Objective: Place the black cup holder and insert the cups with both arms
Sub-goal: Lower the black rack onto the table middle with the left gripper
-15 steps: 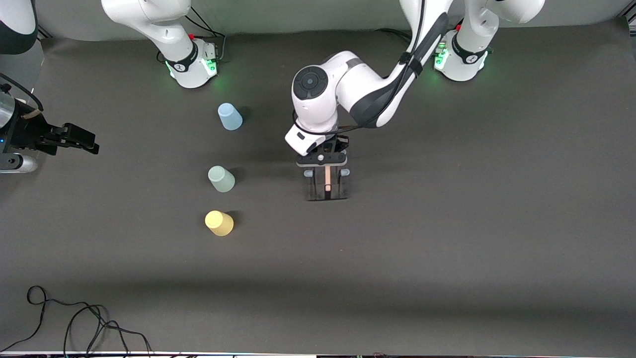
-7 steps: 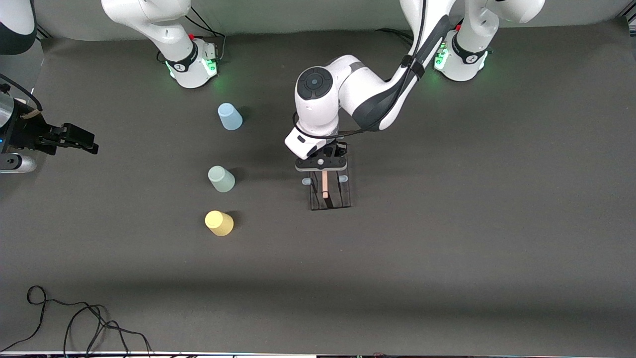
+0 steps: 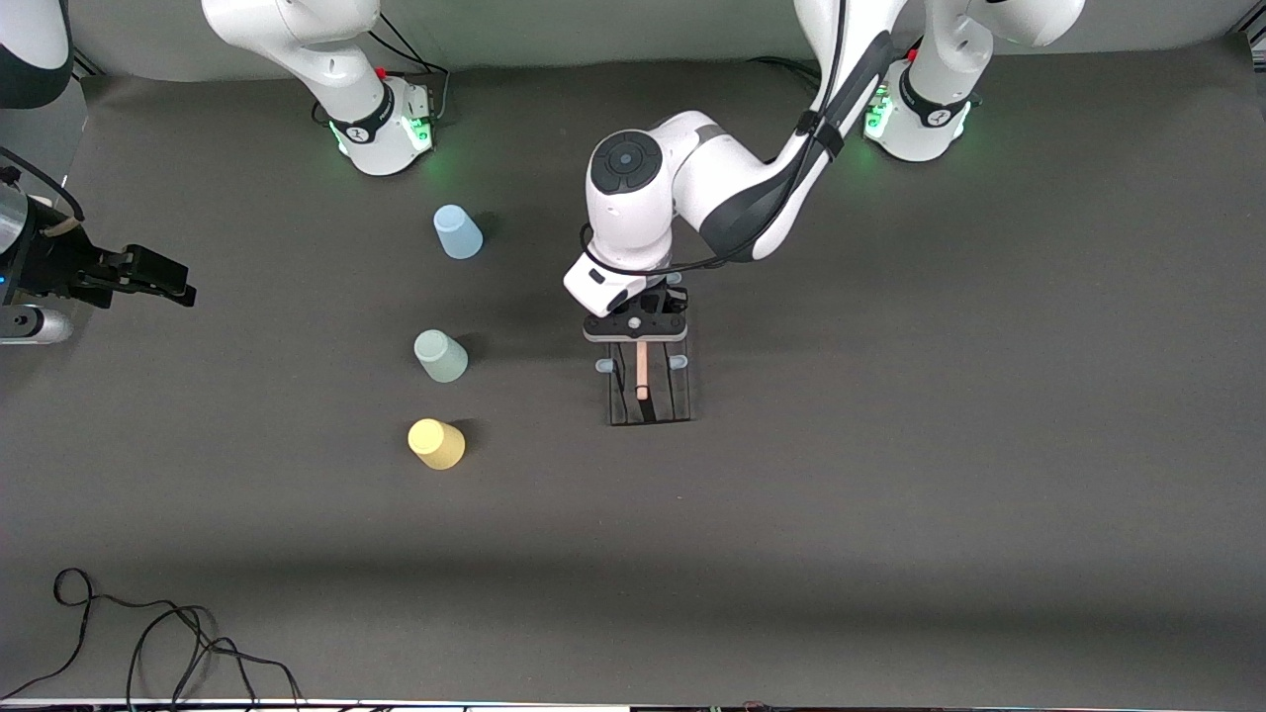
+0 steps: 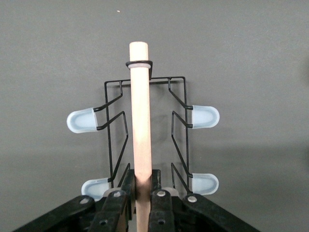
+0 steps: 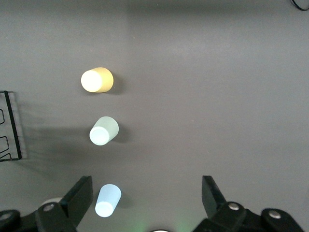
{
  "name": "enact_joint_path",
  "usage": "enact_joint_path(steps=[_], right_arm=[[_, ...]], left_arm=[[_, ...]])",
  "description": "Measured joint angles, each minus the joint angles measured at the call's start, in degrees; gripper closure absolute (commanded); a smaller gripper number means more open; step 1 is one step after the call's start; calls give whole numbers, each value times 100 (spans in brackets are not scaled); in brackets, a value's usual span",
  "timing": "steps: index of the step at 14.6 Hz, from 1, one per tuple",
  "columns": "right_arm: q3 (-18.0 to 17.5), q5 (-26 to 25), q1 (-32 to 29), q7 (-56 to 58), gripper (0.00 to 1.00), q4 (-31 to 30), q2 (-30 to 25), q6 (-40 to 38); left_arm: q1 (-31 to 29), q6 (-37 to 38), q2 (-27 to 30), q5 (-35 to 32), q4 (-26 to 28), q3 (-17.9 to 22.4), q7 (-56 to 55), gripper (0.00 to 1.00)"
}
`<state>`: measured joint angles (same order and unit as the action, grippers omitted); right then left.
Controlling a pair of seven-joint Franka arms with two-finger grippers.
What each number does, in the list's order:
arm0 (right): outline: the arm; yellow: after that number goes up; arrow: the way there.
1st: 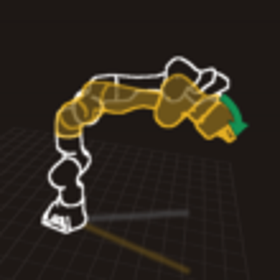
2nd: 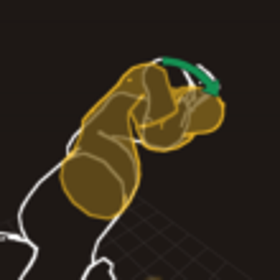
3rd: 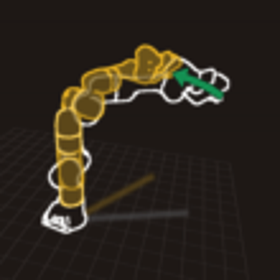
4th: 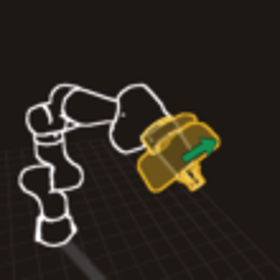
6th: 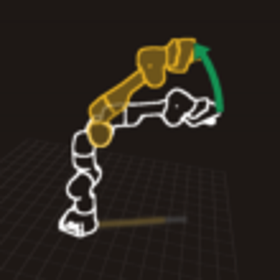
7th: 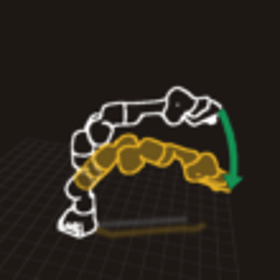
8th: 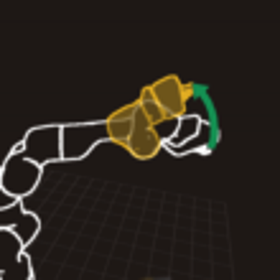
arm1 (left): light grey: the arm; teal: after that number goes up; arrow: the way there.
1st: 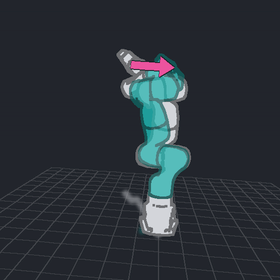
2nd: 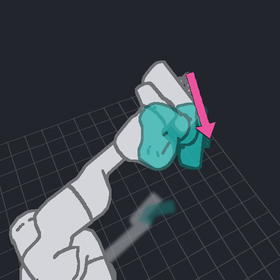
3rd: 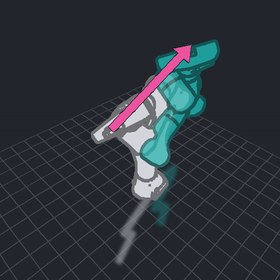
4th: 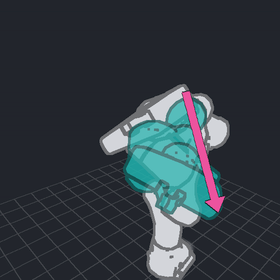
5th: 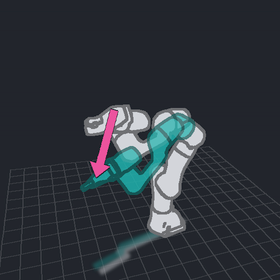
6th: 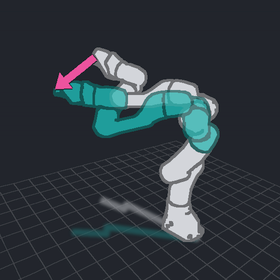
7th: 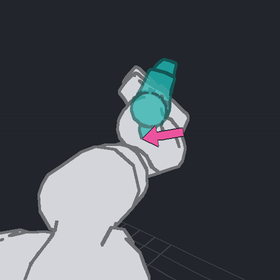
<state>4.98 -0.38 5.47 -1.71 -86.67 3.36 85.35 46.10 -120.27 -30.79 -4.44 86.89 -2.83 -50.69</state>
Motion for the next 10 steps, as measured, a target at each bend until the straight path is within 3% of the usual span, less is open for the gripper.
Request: enact_joint_path(steps=[4,5,6,7,8,9,10], right_arm=[[0,0,-6,0,0,0,0,0],[0,0,-6,0,0,0,0,0],[0,0,-6,0,0,0,0,0],[0,0,-6,0,0,0,0,-1],[0,0,-6,0,0,0,0,-3],[0,0,-6,0,0,0,0,-4],[0,0,-6,0,0,0,0,-4]], left_arm=[[45,-6,-57,0,1,-9,-7,100],[54,-6,-69,0,1,-11,-44,92],[61,-4,-84,-3,2,-13,-110,55],[66,-2,-90,-11,2,-15,-148,44],[69,-3,-90,-31,0,-16,-173,42],[72,-3,-89,-80,-9,-17,-190,32],[72,-3,-88,-127,-21,-18,-200,3]])
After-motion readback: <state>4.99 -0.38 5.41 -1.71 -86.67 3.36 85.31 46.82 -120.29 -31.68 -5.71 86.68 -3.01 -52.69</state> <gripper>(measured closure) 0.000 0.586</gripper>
